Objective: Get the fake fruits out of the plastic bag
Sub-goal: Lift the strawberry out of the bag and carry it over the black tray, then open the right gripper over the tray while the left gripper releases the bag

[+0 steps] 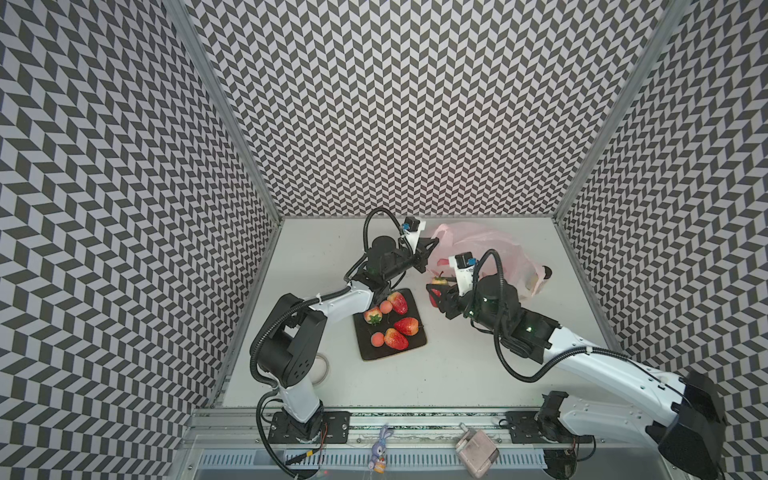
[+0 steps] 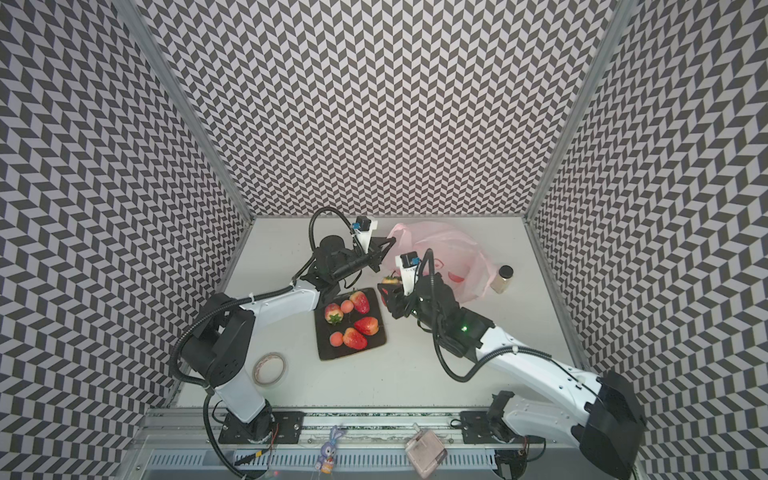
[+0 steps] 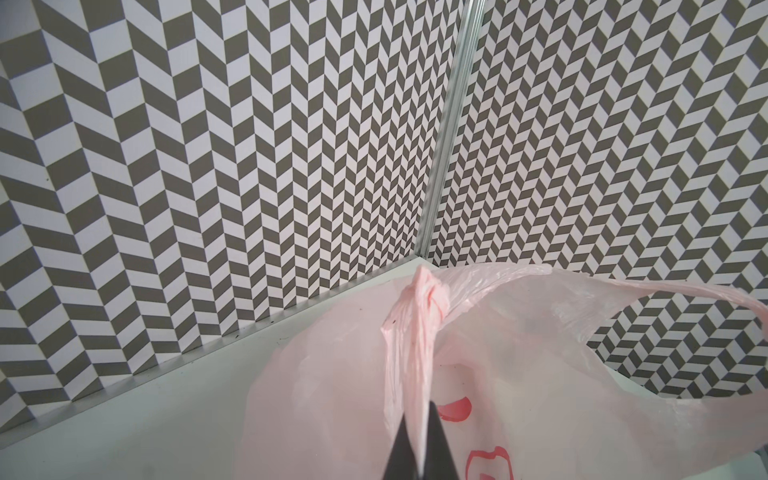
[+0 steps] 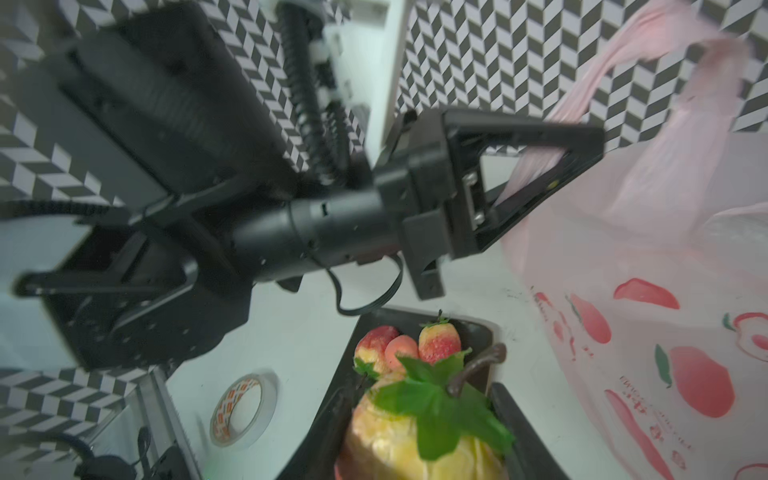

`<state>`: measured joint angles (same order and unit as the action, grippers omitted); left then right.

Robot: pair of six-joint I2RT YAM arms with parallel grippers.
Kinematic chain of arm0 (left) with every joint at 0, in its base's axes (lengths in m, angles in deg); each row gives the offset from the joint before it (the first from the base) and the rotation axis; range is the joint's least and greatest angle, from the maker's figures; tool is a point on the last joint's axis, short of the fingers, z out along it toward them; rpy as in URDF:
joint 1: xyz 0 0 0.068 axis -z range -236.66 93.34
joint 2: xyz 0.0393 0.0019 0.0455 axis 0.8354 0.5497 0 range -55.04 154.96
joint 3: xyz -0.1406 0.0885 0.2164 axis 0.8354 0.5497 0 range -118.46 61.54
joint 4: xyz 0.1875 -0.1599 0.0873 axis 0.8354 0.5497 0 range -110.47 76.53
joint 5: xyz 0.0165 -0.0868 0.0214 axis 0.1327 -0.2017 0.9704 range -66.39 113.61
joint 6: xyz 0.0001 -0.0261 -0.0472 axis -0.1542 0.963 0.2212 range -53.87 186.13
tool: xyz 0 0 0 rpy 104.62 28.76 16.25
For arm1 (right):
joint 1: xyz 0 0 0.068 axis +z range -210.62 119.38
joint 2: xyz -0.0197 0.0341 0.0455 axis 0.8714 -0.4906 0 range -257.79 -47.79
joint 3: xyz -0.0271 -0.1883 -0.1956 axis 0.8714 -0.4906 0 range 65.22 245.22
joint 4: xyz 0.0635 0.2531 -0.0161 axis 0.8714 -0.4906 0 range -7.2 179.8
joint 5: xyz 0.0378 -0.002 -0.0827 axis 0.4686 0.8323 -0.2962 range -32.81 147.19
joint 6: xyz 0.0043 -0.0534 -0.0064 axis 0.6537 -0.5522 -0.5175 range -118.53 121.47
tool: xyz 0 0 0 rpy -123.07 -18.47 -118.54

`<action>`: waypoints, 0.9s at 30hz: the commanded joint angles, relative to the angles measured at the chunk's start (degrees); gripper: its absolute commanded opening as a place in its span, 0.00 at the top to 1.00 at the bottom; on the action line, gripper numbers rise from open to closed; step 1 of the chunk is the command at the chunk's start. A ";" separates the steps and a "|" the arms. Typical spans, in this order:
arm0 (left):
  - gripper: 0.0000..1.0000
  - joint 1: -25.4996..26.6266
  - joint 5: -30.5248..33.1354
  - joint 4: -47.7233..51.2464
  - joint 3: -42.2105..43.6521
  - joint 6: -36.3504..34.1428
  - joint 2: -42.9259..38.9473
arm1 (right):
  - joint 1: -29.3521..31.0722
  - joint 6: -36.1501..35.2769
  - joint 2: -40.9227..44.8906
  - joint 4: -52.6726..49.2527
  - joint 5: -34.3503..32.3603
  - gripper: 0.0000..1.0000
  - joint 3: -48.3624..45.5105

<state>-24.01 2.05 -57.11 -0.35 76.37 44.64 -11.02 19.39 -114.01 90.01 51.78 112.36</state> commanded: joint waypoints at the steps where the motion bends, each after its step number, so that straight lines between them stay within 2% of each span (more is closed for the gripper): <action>1: 0.91 -0.83 -2.78 4.03 -3.11 -1.01 1.27 | 1.27 -1.23 -1.55 5.50 -0.07 0.61 -1.04; 4: 0.59 -1.23 -2.26 4.89 -2.02 -1.54 0.50 | 1.57 -1.61 -1.60 6.03 -0.53 0.61 -1.94; 7: 0.40 -1.86 -6.49 5.50 -1.35 -2.91 -1.60 | 1.60 -3.37 -0.96 5.22 -1.38 0.61 -2.22; 8: 0.30 -1.88 -8.00 7.03 -1.63 -4.13 -2.78 | 1.63 -4.21 -0.58 4.87 -1.38 0.61 -2.23; 9: 0.06 -1.95 -8.88 8.28 -1.53 -5.65 -3.95 | 1.61 -4.95 -0.35 4.61 -1.42 0.61 -2.18; 10: 0.00 -2.09 -9.46 9.22 -1.20 -6.83 -5.36 | 1.64 -5.74 -0.15 4.39 -1.36 0.61 -2.16; 15: 0.00 -5.58 -12.87 11.59 2.29 -7.77 -12.91 | 1.66 -8.67 -0.39 3.66 0.66 0.61 -1.45; 18: 0.00 -7.89 -12.25 11.54 6.12 -6.42 -19.58 | 2.22 -10.57 -1.82 3.39 2.32 0.61 -0.37; 19: 0.00 -8.69 -9.73 12.10 7.09 -5.25 -21.98 | 2.60 -11.42 -2.57 3.61 2.80 0.61 0.11; 22: 0.00 -10.14 3.42 16.18 9.39 -0.30 -29.32 | 4.51 -14.11 -5.95 4.56 2.85 0.61 2.14; 25: 0.00 -11.20 16.94 22.12 11.54 8.10 -35.37 | 6.47 -16.34 -11.50 5.97 2.84 0.61 5.22; 27: 0.01 -11.81 23.80 26.97 13.28 14.27 -37.89 | 7.56 -17.22 -15.89 7.10 2.70 0.60 7.62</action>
<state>-35.03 11.36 -39.01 10.69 80.52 8.97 -4.83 5.64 -126.03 92.72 53.90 116.97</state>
